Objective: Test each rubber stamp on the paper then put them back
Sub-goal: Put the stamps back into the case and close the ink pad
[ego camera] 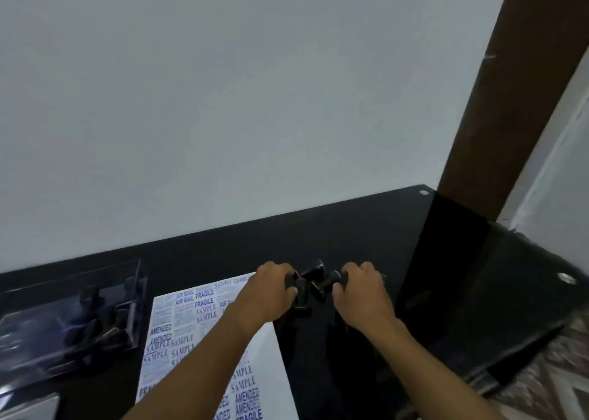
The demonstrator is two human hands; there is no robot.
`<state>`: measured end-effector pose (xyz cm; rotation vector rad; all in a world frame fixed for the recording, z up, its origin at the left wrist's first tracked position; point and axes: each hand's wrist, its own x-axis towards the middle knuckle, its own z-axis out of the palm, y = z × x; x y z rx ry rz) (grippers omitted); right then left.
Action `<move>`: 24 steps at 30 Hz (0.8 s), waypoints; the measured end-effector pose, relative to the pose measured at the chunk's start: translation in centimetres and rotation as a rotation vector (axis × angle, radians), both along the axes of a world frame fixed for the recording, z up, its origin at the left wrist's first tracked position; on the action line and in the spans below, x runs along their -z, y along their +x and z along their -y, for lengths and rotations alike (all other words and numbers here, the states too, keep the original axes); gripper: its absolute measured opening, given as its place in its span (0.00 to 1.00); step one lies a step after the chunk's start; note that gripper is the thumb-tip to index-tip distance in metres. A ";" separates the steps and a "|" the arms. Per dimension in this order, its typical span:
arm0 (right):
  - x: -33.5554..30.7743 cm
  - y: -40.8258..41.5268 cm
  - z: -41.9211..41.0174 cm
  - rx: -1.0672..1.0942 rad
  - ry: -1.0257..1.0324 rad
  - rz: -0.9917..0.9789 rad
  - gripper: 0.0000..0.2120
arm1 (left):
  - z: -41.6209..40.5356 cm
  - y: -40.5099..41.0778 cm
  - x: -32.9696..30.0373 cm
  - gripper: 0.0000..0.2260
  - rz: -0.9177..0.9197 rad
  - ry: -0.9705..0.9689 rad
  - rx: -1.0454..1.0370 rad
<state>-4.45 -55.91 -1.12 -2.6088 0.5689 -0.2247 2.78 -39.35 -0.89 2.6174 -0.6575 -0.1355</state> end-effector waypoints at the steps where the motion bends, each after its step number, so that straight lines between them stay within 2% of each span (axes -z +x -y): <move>1: 0.4 -0.5 1.4 0.035 0.009 -0.017 0.19 | 1.1 -0.2 0.4 0.17 -0.008 -0.002 0.005; 7: 1.6 -1.5 6.2 0.142 0.023 -0.113 0.26 | 4.7 -0.2 2.3 0.20 -0.079 -0.016 -0.037; 14: 3.0 -0.4 7.1 0.138 -0.021 -0.160 0.28 | 4.9 0.6 3.2 0.12 -0.049 0.030 -0.087; 20: 3.7 0.2 5.7 0.094 -0.042 -0.093 0.11 | 4.4 0.5 3.2 0.17 -0.039 -0.015 -0.083; 24: 2.8 0.7 3.1 0.034 -0.058 -0.049 0.07 | 3.0 0.2 2.5 0.14 0.006 -0.070 -0.053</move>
